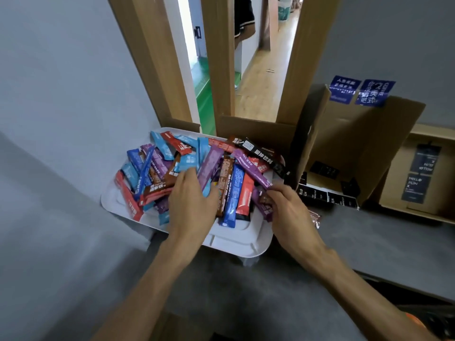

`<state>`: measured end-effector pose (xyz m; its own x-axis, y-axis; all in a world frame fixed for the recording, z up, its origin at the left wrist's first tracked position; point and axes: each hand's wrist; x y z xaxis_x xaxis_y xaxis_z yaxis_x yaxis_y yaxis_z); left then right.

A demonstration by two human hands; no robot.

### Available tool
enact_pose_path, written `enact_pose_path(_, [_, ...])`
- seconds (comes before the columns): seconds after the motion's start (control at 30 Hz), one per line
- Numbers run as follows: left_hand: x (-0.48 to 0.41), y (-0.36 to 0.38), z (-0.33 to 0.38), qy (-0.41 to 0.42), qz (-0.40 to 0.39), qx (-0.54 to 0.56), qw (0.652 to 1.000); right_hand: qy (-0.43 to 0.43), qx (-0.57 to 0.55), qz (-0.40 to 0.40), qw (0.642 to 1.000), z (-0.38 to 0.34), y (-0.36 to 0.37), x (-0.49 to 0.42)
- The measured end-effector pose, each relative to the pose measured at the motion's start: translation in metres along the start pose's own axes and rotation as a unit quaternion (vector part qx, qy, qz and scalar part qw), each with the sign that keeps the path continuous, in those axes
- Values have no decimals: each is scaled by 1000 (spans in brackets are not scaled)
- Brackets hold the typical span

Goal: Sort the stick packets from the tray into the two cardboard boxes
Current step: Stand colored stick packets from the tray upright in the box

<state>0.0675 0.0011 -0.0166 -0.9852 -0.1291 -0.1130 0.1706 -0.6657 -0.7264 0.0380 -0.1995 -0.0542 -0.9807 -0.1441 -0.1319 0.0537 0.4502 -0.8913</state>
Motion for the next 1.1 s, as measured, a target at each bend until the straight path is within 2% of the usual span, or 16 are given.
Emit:
enact_pose_path(0.1, [-27,15,18,-1,-82,-57,995,24,-81,44,995,-11,-14,-8])
enact_pose_path(0.2, [-33,24,19,-5,-124,-126,984,77,-217,164,959,-27,-40,-39])
enact_pose_path(0.23, [-34,24,18,-4,-119,-133,984,97,-249,174,948,-28,-44,-53])
enact_pose_path(0.3, [-35,22,14,-3,-103,-125,987,122,-266,104,951,-28,-40,-69])
enact_pose_path(0.37, [-38,22,12,0,-92,-86,992,121,-208,25,970,-26,-22,-62])
enact_pose_path(0.43, [-38,22,12,-2,-72,-37,997,132,-164,1,978,-22,-4,-43])
enact_pose_path(0.53, [-34,18,18,-5,-36,47,998,138,-97,30,985,-18,10,-32])
enact_pose_path(0.63, [-32,8,25,-22,-28,166,985,139,-50,30,989,-23,9,-43])
enact_pose_path(0.77, [-35,-5,26,-35,12,288,957,131,-109,69,983,-34,-6,-35])
enact_pose_path(0.87, [-29,-10,25,-68,25,361,930,132,-219,162,953,-42,-42,-1])
enact_pose_path(0.97, [-24,-4,27,-69,0,407,911,194,-304,255,897,-24,-79,13])
enact_pose_path(1.03, [-26,3,31,-68,-21,414,907,250,-352,272,860,1,-90,1])
enact_pose_path(1.1, [-27,12,36,-63,-51,417,905,297,-404,240,831,23,-92,-17])
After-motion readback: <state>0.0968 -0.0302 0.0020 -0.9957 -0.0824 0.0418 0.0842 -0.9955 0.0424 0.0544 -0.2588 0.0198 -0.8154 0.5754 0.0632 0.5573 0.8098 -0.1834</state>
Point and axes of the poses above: each hand's wrist, its own x-axis away from the middle knuckle, its own y-axis out of the palm, z = x × y, and after that the axes turned 5 degrees about -z, right-handed
